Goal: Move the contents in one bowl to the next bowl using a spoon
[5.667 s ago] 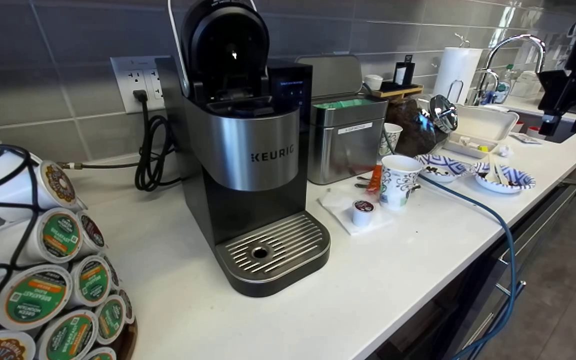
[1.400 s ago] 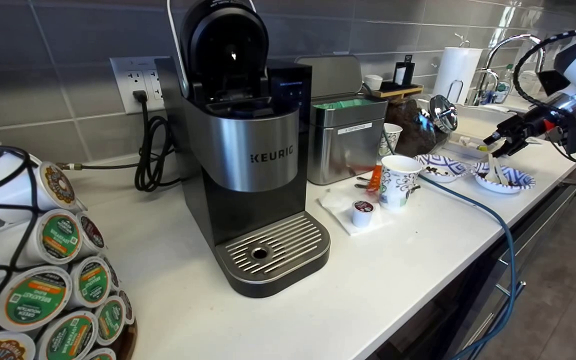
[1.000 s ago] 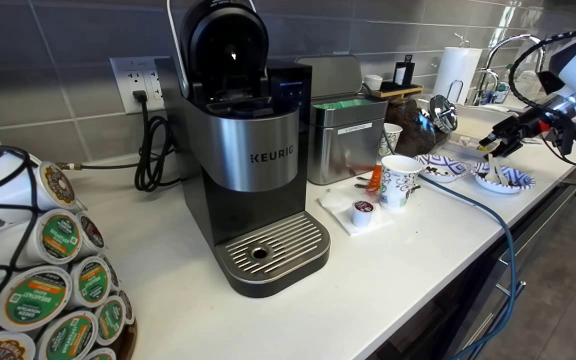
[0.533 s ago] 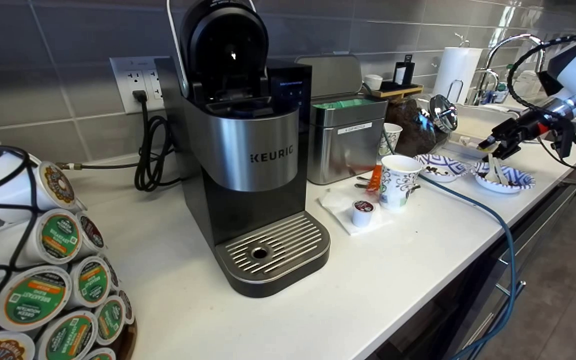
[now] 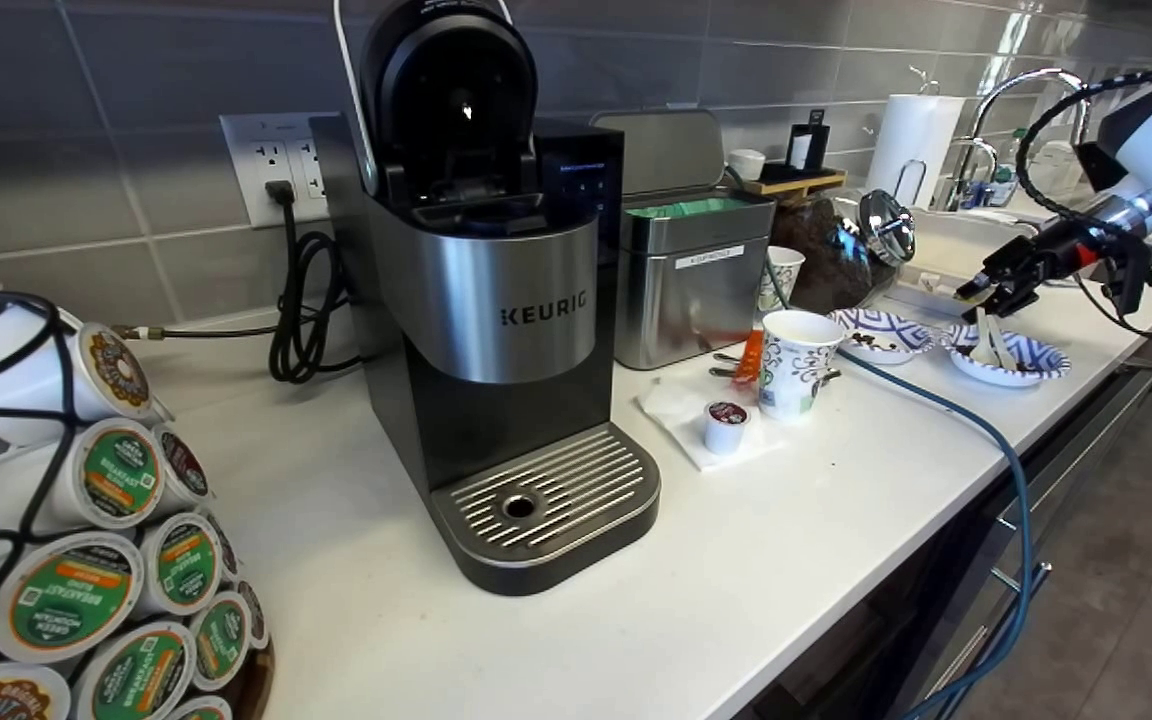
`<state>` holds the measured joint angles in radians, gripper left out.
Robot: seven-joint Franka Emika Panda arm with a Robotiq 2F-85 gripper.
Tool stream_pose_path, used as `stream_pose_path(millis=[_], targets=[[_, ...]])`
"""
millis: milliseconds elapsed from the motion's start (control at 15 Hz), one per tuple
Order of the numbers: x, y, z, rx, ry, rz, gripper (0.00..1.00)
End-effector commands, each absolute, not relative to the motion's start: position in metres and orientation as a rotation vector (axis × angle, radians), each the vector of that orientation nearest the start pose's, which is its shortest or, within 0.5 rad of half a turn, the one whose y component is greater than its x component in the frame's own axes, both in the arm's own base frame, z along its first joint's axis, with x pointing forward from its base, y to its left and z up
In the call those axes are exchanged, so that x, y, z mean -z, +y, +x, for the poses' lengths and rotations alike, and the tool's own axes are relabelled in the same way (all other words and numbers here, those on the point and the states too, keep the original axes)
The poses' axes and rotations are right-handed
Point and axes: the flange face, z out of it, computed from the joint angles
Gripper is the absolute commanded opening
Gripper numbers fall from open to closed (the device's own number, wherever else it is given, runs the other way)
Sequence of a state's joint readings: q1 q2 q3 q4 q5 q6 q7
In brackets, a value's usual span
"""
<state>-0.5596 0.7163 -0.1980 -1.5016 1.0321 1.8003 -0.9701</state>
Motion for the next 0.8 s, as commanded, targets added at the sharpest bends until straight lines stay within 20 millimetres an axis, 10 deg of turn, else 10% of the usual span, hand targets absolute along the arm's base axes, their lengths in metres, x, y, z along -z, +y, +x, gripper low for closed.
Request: stream_pose_path(millis=[0,733], targets=[[-0.2454,-0.4051,0.5662,0.447,0.265,-2.263,0.72],[-0.2430,-0.4095,0.5613,0.359,0.252,-2.240,0.69]])
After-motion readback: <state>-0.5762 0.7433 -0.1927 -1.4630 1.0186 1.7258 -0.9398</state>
